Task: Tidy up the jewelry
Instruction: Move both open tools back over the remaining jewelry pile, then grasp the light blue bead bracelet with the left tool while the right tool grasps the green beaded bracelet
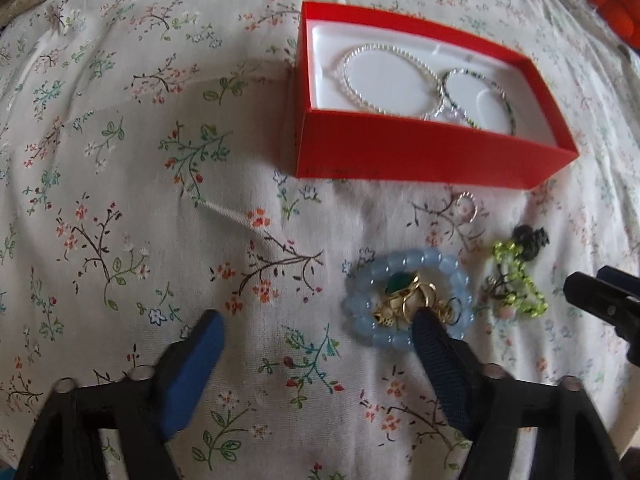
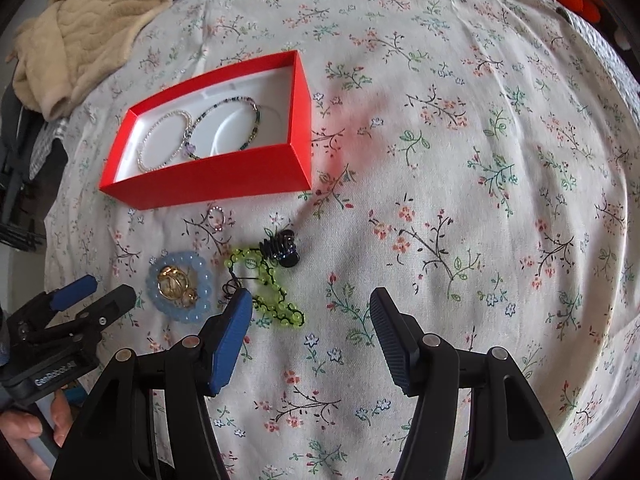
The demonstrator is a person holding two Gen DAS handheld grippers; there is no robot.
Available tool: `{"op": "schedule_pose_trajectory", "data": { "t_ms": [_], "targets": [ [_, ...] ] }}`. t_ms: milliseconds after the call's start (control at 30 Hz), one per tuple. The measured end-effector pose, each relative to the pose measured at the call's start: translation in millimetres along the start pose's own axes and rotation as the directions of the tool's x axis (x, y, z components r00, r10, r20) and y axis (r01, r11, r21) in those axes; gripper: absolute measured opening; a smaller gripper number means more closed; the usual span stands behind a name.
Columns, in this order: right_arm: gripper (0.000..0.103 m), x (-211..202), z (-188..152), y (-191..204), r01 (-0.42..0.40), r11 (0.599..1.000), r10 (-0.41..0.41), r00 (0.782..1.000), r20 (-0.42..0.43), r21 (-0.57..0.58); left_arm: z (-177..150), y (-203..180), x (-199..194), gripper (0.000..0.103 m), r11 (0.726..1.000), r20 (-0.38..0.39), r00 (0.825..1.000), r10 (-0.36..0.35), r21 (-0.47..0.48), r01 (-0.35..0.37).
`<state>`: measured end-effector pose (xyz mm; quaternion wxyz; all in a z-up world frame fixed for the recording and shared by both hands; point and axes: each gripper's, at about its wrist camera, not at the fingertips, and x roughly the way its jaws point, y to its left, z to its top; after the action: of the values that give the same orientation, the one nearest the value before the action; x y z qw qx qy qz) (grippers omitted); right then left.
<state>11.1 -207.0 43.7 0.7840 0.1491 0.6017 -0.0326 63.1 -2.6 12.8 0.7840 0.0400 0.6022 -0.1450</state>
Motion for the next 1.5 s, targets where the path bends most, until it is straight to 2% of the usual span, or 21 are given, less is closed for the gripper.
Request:
{"op": "schedule_pose_trajectory", "data": {
  "t_ms": [67, 167, 267, 367, 500, 767, 967, 1100, 1267, 1500],
  "targets": [
    [0.064, 1.2, -0.7, 1.2, 0.003, 1.0, -0.003, 1.0, -0.004, -0.007, -0.3, -1.0, 3.2, 0.056, 1.0, -0.01, 1.0, -0.003, 0.008, 0.003],
    [0.064, 2.1, -1.0, 1.5, 0.006, 1.0, -0.006, 1.0, -0.007, -0.012, -1.6, -3.9, 7.8, 0.04, 1.0, -0.02, 1.0, -0.003, 0.022, 0.003],
    [0.064, 3.3, -1.4, 1.8, 0.008, 1.0, -0.009, 1.0, -0.009, -0.014, -1.0, -6.7, 11.2, 0.028, 0.999, -0.023, 1.0, -0.015, 0.033, 0.016],
    [0.064, 6.1, 0.6, 3.8, 0.01, 1.0, -0.01, 1.0, -0.013, -0.015, 2.3, -9.0, 14.0, 0.022, 0.999, -0.021, 0.999, -0.033, 0.029, 0.034],
    [0.064, 6.7, 0.5, 3.3, 0.011, 1.0, -0.011, 1.0, -0.016, -0.015, 5.7, -13.3, 17.5, 0.021, 0.998, -0.025, 0.998, -0.056, 0.024, 0.056],
    [0.064, 7.6, 0.3, -0.3, 0.016, 1.0, -0.016, 1.0, -0.019, -0.01, 11.3, -29.4, 35.2, 0.014, 0.998, -0.022, 1.0, 0.013, 0.065, -0.012],
    [0.064, 11.6, 0.0, -3.0, 0.023, 1.0, -0.023, 0.999, -0.032, -0.008, 18.1, -39.0, 41.9, 0.009, 0.997, 0.008, 1.0, 0.026, 0.068, -0.027],
    [0.064, 15.5, 1.3, -2.8, 0.014, 1.0, -0.014, 0.999, -0.042, 0.003, 14.8, -31.0, 27.8, 0.008, 0.999, 0.035, 0.999, -0.017, 0.038, 0.016],
    [0.064, 18.8, 2.6, -0.2, 0.014, 1.0, -0.014, 0.999, -0.043, 0.001, 12.8, -32.0, -2.3, 0.008, 0.997, 0.104, 0.993, -0.062, 0.051, 0.057],
    [0.063, 27.3, 4.0, 6.0, 0.044, 0.999, -0.044, 0.998, -0.038, -0.012, 2.3, -20.2, -31.2, 0.008, 0.995, 0.153, 0.985, -0.083, 0.069, 0.074]
  ]
}}
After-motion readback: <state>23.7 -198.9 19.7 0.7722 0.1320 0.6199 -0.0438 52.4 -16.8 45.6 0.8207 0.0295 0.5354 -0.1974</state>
